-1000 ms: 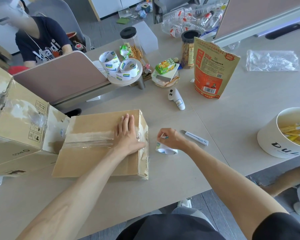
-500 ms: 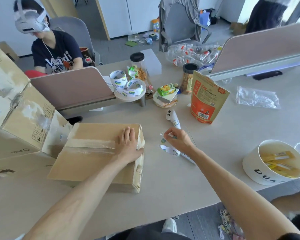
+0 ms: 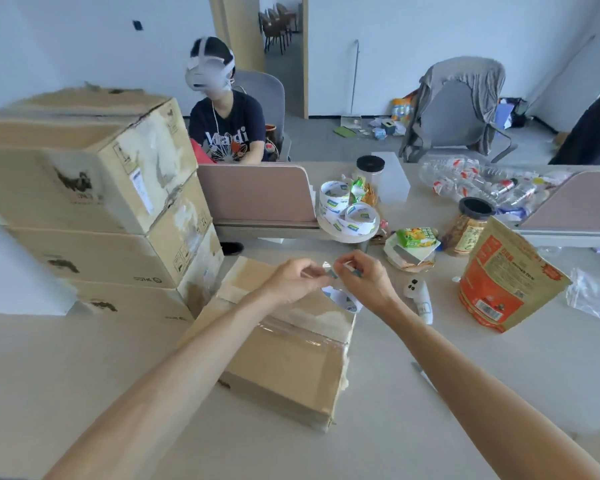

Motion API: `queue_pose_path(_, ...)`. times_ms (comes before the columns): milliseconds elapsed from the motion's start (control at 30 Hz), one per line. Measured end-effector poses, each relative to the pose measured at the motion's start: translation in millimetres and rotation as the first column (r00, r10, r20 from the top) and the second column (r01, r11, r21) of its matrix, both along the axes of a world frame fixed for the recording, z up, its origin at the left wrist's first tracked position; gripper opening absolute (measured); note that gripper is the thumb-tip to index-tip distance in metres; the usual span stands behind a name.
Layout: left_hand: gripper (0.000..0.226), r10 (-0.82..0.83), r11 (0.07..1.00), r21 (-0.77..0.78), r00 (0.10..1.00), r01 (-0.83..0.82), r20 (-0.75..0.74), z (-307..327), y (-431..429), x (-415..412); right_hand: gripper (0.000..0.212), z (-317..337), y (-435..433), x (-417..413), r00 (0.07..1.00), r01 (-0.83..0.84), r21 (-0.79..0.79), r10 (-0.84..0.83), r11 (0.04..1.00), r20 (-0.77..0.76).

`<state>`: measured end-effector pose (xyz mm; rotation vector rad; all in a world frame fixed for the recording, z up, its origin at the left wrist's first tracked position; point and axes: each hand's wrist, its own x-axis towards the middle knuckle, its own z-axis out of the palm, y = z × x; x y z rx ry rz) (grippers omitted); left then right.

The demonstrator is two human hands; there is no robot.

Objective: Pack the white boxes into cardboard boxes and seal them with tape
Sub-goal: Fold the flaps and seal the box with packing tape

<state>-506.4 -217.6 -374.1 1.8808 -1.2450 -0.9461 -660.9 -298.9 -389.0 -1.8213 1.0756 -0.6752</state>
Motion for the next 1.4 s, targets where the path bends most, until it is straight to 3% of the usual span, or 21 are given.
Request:
queue_pose_path(267,0.018,0.108,0.985,-0.131,0.992,-0.116,-0.070,25,-21,68,0.025,45,-2,62,0.990,-0.136,-0.038,0.134,0.990,-0.055)
queue_pose_path(300,0.017,0.101,0.984,-0.140,0.992,-0.111,-0.075,30,-28,77,0.027,51,-3,67,0.988,-0.155,-0.035,0.155,0.987,-0.016)
queue_pose_path(367,0.014,0.079,0.983,-0.160,0.994,-0.090,-0.074,38,-45,93,0.051,61,-8,76,0.976,-0.188,0.060,0.180,0.980,0.120)
queue_pose_path(433,0.013,0.099,0.976,-0.191,0.993,-0.109,-0.063,47,-64,108,0.069,65,-18,85,0.967,-0.145,0.136,0.111,0.980,0.229)
queue_pose_path(500,0.015,0.126,0.960,-0.244,0.991,-0.134,-0.047,56,-82,123,0.074,63,-31,96,0.963,-0.047,0.137,0.008,0.989,0.270)
queue_pose_path(700,0.016,0.052,0.967,-0.254,0.985,-0.009,0.166,75,-128,173,0.047,56,-56,143,0.963,0.079,-0.025,-0.070,0.997,0.261)
queue_pose_path(900,0.014,-0.038,0.977,-0.192,0.960,0.095,0.279,67,-160,202,0.051,40,-81,171,0.969,0.136,-0.038,-0.125,0.990,0.211)
queue_pose_path(1000,0.016,-0.049,0.973,-0.197,0.937,0.124,0.346,72,-180,209,0.043,32,-95,177,0.968,0.210,-0.081,-0.195,0.974,0.157)
queue_pose_path(1133,0.016,-0.137,0.943,-0.215,0.884,0.254,0.447,88,-208,208,0.042,9,-114,175,0.926,0.358,0.092,-0.366,0.929,0.092)
queue_pose_path(1233,0.014,-0.109,0.950,-0.204,0.863,0.236,0.493,78,-220,203,0.049,4,-125,185,0.919,0.386,0.195,-0.394,0.902,0.002)
queue_pose_path(1400,0.015,-0.087,0.957,-0.196,0.858,0.213,0.507,57,-240,227,0.053,-4,-134,206,0.913,0.406,0.196,-0.408,0.893,-0.033)
